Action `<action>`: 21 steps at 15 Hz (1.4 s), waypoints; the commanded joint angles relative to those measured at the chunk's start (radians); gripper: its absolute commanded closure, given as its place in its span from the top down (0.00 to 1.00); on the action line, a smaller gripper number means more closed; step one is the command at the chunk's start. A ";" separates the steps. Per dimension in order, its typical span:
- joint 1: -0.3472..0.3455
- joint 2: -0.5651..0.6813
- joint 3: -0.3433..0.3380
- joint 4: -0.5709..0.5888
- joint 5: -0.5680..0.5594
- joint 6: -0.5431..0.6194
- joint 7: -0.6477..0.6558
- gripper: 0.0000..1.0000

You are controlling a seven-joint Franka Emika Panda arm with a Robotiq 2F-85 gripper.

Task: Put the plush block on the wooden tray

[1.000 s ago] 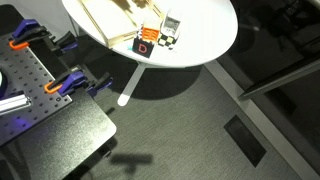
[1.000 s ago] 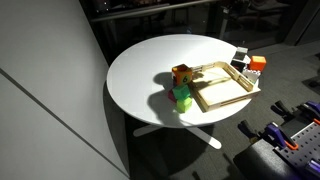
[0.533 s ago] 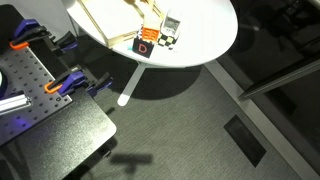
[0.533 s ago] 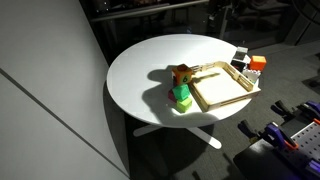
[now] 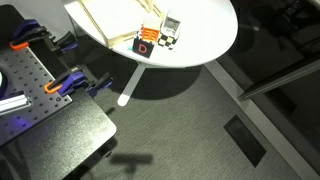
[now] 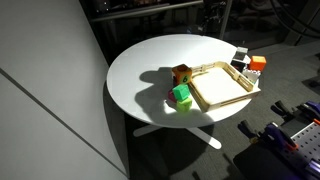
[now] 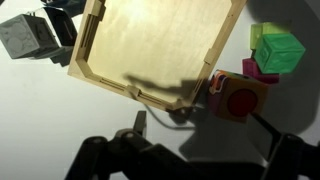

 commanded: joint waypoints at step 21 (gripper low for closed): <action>0.067 0.061 0.024 0.009 0.020 -0.003 0.123 1.00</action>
